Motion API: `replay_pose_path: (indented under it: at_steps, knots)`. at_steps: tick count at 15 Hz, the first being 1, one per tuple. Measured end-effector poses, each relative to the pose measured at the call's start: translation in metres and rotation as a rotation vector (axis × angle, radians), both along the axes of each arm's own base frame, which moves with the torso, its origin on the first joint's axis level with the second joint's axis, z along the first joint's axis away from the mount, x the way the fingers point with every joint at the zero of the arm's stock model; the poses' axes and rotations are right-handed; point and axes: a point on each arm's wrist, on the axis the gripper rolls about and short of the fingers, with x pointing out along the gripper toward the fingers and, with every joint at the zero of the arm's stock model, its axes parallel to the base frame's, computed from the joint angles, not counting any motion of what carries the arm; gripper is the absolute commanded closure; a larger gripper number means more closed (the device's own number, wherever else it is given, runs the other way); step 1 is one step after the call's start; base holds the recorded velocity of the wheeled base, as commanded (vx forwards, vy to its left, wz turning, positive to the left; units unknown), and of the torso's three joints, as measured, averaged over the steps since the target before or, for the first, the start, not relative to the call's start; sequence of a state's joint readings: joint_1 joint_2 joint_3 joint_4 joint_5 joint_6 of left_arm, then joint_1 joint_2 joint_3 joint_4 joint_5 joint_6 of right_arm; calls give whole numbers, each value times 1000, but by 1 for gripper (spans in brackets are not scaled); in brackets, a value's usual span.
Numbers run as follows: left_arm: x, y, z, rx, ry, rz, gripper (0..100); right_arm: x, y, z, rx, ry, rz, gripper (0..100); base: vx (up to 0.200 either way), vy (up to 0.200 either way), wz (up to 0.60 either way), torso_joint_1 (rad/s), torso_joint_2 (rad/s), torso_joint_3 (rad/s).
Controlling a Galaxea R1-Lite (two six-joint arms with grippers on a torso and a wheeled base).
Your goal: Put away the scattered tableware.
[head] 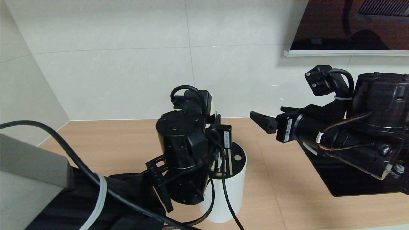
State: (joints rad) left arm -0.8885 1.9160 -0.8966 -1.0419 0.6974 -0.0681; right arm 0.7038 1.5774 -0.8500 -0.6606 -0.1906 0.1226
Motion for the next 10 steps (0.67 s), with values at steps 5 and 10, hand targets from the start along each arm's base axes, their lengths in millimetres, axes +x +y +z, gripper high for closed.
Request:
replay_pose_path:
  at_steps: [5,10]
  knots:
    - [1,-2,-14,21,32,-1,100,0,0,-1,-2,2,2,0,0,0,0,0,0,0]
    - [-1,-2,-22,42,50,-4,100,1,1,-2,-4,5,2,0,0,0,0,0,0,0]
